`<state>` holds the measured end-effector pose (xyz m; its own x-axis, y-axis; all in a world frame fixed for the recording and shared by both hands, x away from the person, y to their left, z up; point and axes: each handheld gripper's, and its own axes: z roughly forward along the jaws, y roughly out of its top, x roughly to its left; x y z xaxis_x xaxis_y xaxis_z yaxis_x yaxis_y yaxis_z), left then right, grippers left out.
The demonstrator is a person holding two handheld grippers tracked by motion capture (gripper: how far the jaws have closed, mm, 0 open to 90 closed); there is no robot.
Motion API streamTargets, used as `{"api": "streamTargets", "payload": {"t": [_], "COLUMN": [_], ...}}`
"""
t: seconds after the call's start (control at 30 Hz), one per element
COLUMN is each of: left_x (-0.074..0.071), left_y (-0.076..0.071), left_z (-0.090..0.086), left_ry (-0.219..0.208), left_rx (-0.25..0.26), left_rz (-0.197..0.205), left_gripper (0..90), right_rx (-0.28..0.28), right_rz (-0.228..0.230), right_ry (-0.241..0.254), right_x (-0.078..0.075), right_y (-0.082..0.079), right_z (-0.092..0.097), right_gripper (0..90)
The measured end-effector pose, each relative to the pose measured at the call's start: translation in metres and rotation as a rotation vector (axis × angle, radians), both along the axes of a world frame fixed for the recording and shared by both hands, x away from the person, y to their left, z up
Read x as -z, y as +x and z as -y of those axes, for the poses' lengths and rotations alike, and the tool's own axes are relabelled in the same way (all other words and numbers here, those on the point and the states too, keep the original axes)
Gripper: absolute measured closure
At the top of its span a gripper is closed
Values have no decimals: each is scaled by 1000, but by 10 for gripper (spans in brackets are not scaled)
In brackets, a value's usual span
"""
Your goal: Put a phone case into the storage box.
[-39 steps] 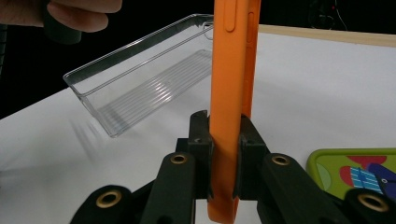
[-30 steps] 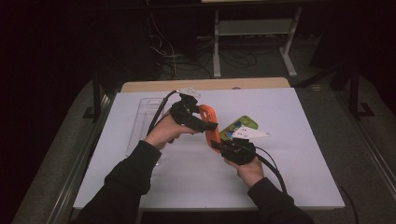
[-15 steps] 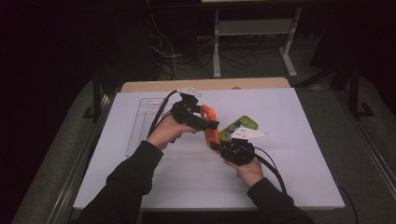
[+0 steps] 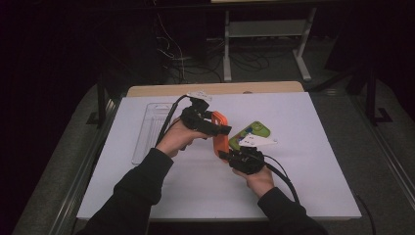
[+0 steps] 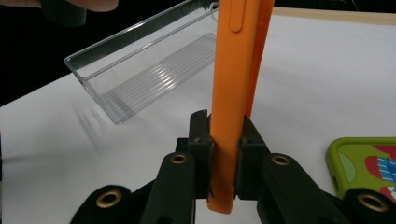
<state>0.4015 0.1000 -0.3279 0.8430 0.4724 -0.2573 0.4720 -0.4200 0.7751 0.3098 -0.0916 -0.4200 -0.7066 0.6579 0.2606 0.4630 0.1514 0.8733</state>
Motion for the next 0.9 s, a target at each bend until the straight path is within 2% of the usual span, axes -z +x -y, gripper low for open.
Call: {"api": "streamTargets", "payload": {"t": [0.23, 0.37, 0.63, 0.67, 0.73, 0.8, 0.9], "left_x": [0, -1, -2, -2, -2, -3, -6], "left_y": [0, -1, -2, -3, -3, -3, -2], "left_z": [2, 2, 5, 5, 7, 8, 8], "left_ry": [4, 13, 29, 34, 53, 73, 79], "left_rx": [-17, -7, -9, -5, 8, 8, 3], "left_rz": [-3, 12, 12, 7, 22, 25, 23], "left_gripper": [137, 143, 158, 159, 160, 161, 161], "right_rx": [4, 5, 3, -1, -4, -18, -13], "right_rz": [-5, -10, -16, -21, -24, -24, -39], "right_ry": [-3, 1, -12, -11, -17, -16, -29], "right_x": [1, 1, 2, 2, 2, 1, -1], "right_y": [1, 1, 2, 2, 3, 3, 5], "right_z": [-1, -1, 0, 0, 0, 0, 4], "right_gripper": [785, 784, 777, 766, 738, 656, 547]}}
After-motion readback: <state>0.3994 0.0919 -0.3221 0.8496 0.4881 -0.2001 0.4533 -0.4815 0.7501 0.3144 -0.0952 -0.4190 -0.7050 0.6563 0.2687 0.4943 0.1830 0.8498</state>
